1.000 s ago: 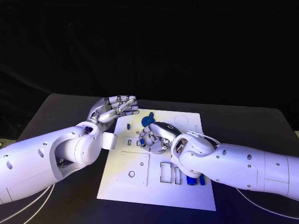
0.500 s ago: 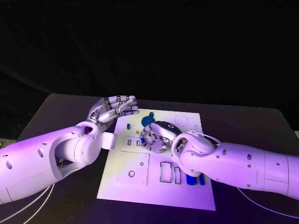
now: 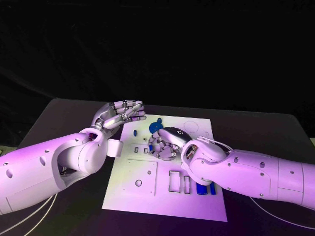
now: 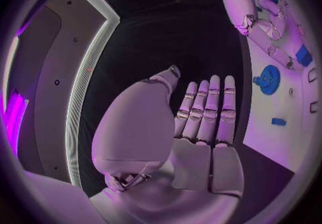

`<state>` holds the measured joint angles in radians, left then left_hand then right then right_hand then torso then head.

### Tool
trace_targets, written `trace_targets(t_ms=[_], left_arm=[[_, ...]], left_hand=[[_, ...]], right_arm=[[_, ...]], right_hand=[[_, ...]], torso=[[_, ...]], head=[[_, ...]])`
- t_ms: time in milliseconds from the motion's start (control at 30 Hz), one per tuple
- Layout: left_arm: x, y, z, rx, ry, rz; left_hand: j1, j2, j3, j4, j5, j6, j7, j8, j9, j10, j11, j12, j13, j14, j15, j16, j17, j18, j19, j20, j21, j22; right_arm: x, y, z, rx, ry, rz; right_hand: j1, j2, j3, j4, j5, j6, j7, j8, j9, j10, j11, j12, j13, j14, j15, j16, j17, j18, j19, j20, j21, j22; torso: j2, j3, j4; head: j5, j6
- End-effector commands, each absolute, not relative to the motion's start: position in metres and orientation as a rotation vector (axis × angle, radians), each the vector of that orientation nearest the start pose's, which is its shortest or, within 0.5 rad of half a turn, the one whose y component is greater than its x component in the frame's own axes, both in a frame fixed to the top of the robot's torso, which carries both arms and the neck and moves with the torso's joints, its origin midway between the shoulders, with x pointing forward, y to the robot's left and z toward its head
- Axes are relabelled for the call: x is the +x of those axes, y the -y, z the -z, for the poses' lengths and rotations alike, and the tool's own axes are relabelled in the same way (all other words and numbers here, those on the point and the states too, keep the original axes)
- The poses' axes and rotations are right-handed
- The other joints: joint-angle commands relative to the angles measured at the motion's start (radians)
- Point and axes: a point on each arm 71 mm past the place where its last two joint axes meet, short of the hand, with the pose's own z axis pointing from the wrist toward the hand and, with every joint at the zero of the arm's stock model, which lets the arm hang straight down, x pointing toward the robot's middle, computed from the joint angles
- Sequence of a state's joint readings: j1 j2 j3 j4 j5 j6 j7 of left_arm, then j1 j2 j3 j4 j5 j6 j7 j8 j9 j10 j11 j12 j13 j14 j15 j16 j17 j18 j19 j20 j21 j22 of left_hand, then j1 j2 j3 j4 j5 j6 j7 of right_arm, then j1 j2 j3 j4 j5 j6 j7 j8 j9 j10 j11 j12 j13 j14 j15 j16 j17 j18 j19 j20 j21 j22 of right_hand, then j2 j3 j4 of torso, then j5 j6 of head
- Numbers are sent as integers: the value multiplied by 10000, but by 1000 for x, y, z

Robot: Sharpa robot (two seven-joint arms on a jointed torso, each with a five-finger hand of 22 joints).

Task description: Assemble the parts on the task board

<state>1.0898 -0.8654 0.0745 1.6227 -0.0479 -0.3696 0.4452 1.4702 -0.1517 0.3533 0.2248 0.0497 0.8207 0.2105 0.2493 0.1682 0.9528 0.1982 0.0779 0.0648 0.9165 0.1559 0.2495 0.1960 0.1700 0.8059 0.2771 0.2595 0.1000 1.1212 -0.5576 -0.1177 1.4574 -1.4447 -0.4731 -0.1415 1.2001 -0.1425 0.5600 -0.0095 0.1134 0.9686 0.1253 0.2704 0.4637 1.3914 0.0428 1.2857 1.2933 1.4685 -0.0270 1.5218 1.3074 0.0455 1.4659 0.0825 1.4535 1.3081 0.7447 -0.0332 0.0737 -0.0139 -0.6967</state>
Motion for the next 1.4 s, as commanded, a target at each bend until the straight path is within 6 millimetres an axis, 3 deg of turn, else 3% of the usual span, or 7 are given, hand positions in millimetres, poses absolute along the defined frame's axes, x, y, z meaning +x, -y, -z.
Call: trace_targets(t_ms=[33, 400, 700, 1233, 1400], left_arm=[[468, -195, 174, -10979, -13265, 16309], [468, -195, 175, -10982, -13260, 16299], [468, -195, 175, -10988, -13260, 16286], [468, -196, 175, -10999, -13263, 16259], [468, -196, 175, -11001, -13264, 16256]], left_hand=[[-109, -3, -33, 46, 7, 67, 365, -61, -14, 85, 11, -24, 0, -13, 48, -65, 10, 127, 9, 30, -57, -9], [-114, 1, -30, 46, 7, 68, 368, -64, -15, 85, 13, -31, 0, -12, 48, -69, 12, 127, 9, 30, -59, -12], [-114, 1, -30, 46, 7, 68, 368, -64, -15, 85, 13, -31, 0, -12, 48, -69, 12, 127, 9, 30, -59, -12], [-114, 1, -30, 46, 7, 68, 368, -64, -15, 85, 13, -31, 0, -12, 48, -69, 12, 127, 9, 30, -59, -12], [-120, 14, -19, 43, 7, 67, 372, -73, -18, 85, 16, -48, -1, -12, 50, -80, 16, 127, 8, 32, -63, -20]], right_arm=[[454, 79, 246, -1802, -17103, -8112], [454, 79, 246, -1793, -17106, -8099], [454, 79, 245, -1751, -16947, -8180], [454, 79, 243, -1632, -16670, -8267], [452, 79, 240, -1565, -16272, -8441]], right_hand=[[-121, -30, -69, 28, 14, -125, 22, -86, -41, -91, 6, -74, -29, 709, 17, 20, 1175, -64, 16, -1, -45, 1406], [-234, -98, -144, 105, 53, -172, 46, -115, -56, -107, 31, -93, -44, 705, 39, 13, 1162, -59, 4, 21, -66, 1394], [-521, -434, -463, 318, 276, -502, 170, -325, -157, -250, 142, -263, -192, 692, 132, -7, 1125, -41, -47, 101, -146, 1342], [-663, -637, -894, 583, 101, -780, 230, -481, -229, -378, 210, -364, -286, 677, 196, -31, 1082, -15, -109, 170, -246, 1277], [-737, -771, -1277, 811, 182, -1036, 289, -609, -292, -492, 263, -453, -368, 661, 244, -56, 1034, 1, -151, 210, -316, 1234]], torso=[[-2, 2, -5], [1, 3, -2], [0, -3, -4], [3, 2, 1], [2, 6, -1]], head=[[1, -8], [-5, -5], [-27, -6], [-46, 6], [-61, -7]])
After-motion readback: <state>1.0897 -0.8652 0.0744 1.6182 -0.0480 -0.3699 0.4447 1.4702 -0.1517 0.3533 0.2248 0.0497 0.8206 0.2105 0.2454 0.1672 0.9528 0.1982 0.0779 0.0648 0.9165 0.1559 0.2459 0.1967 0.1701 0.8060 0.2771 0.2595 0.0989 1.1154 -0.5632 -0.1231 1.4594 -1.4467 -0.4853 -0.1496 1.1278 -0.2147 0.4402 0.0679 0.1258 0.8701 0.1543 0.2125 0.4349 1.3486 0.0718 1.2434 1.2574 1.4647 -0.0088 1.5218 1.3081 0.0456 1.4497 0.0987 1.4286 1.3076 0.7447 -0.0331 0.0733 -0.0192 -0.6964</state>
